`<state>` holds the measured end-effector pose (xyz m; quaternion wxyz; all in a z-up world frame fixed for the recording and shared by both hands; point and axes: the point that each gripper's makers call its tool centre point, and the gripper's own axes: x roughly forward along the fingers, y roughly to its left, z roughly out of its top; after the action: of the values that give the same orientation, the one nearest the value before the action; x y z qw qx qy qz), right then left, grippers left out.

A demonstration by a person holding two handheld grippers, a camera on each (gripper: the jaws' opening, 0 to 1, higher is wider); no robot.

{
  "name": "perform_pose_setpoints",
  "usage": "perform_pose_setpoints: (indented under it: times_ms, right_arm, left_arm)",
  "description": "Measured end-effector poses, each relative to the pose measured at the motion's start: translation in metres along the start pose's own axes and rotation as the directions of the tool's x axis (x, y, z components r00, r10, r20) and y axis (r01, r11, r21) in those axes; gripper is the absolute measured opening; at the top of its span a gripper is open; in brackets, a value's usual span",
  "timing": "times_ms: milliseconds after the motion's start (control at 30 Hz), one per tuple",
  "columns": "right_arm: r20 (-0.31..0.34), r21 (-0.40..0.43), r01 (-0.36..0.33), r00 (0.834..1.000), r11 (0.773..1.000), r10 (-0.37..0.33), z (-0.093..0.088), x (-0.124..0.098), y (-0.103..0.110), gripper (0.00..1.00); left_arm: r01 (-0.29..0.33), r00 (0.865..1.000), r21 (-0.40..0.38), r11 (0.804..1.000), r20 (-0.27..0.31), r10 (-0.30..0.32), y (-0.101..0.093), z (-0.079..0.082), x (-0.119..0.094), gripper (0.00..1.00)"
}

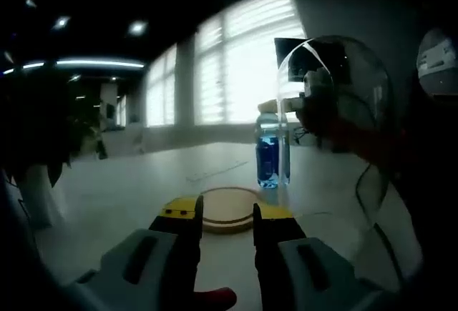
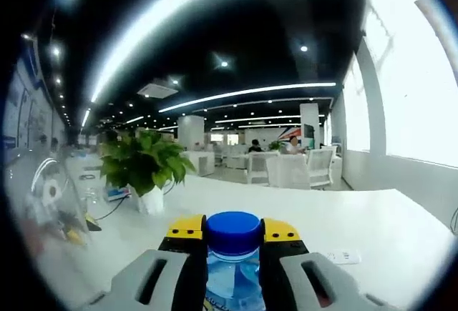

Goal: Open the cover put in the Mizone put the cover back on

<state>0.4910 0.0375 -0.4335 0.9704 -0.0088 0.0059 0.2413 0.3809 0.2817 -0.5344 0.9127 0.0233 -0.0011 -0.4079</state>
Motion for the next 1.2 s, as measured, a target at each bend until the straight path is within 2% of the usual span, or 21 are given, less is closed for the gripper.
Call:
perform_pose_setpoints:
  times_ms: [567,933,1200]
  right_arm:
    - [0.009,-0.020,-0.136,0.991,0.990,0.137,0.012,0.034,0.052,0.19]
    - [-0.008,-0.029,-0.252,0.968,0.967,0.252,0.012,0.062,0.091,0.20]
    - [-0.024,-0.030,-0.297,0.955,0.954,0.297,0.007,0.079,0.111,0.20]
  left_arm:
    - [-0.009,1.000,0.006,1.000,0.005,0.009,0.002,0.002,-0.002,0.20]
    - [-0.013,1.000,0.012,1.000,0.004,0.013,0.002,0.002,-0.003,0.20]
    - [-0.010,1.000,0.013,1.000,0.001,0.010,0.002,0.002,-0.003,0.20]
